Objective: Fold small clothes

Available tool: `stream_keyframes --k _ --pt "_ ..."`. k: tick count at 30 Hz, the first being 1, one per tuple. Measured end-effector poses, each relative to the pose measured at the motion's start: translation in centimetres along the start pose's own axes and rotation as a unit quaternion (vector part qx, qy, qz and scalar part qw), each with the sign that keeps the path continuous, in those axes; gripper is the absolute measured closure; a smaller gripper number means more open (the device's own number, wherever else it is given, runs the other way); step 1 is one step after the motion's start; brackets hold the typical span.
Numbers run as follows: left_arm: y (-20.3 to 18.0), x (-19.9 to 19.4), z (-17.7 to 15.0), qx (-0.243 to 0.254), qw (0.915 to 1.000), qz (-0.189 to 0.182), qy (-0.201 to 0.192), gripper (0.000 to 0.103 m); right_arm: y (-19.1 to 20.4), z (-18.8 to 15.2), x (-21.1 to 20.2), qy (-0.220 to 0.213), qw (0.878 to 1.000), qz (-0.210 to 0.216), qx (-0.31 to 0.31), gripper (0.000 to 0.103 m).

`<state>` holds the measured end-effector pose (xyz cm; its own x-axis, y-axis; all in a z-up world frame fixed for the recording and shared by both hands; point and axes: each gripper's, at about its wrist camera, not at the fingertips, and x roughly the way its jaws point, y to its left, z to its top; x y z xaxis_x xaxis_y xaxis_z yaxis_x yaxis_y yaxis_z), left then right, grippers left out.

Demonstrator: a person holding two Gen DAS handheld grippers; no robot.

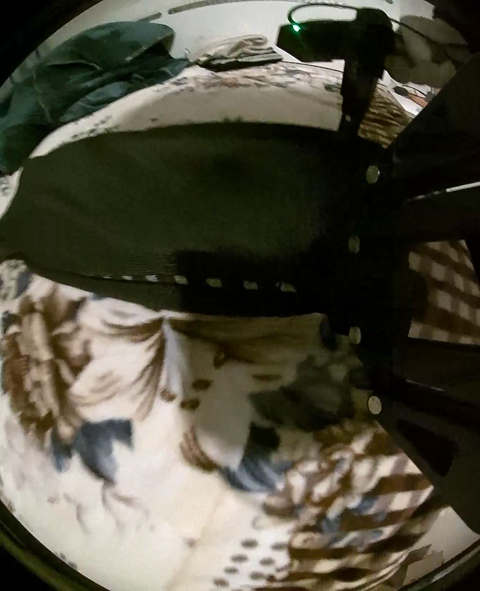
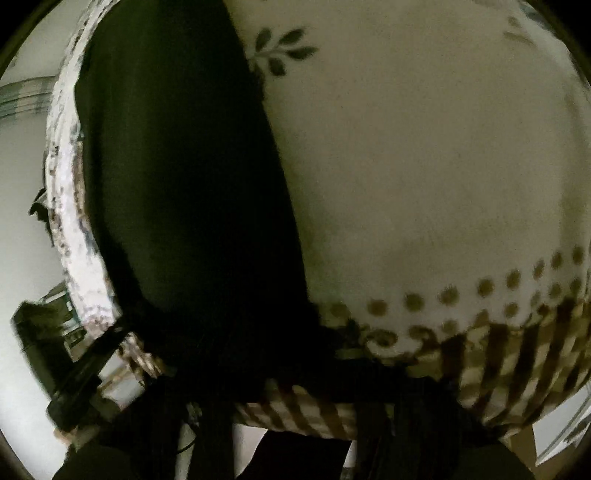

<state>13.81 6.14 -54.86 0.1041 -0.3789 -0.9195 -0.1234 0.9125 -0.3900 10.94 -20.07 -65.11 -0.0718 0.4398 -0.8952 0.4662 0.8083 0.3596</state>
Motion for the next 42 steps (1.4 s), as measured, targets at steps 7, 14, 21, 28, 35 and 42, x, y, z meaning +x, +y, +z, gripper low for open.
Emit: stream_keyframes --k 7,14,21,28,35,42 --pt "0.3 -2.4 0.5 0.0 0.9998 -0.005 -0.02 0.097 1.3 -1.5 -1.5 -0.027 1.0 -0.01 -0.01 0.096" --pt "4.0 0.9 0.9 -0.017 0.9995 -0.005 0.025 0.095 1.7 -1.0 0.4 0.008 0.999 -0.027 -0.04 0.096" --pt "6.3 -0.4 0.8 -0.052 0.9959 -0.074 -0.004 0.026 0.4 -1.1 -0.8 -0.001 0.996 0.07 -0.052 0.039" --pt "4.7 3.1 0.4 -0.017 0.9967 -0.076 0.025 0.025 -1.3 0.2 2.6 0.012 0.994 0.106 -0.021 0.035" --pt "3.3 1.8 -0.8 0.001 0.9966 -0.08 0.016 0.094 0.3 -0.7 3.6 0.007 0.989 0.143 -0.023 0.087" --pt "3.3 -2.6 -0.9 -0.053 0.9882 -0.143 -0.016 0.095 0.8 -1.7 0.1 -0.022 0.983 0.183 -0.001 0.091"
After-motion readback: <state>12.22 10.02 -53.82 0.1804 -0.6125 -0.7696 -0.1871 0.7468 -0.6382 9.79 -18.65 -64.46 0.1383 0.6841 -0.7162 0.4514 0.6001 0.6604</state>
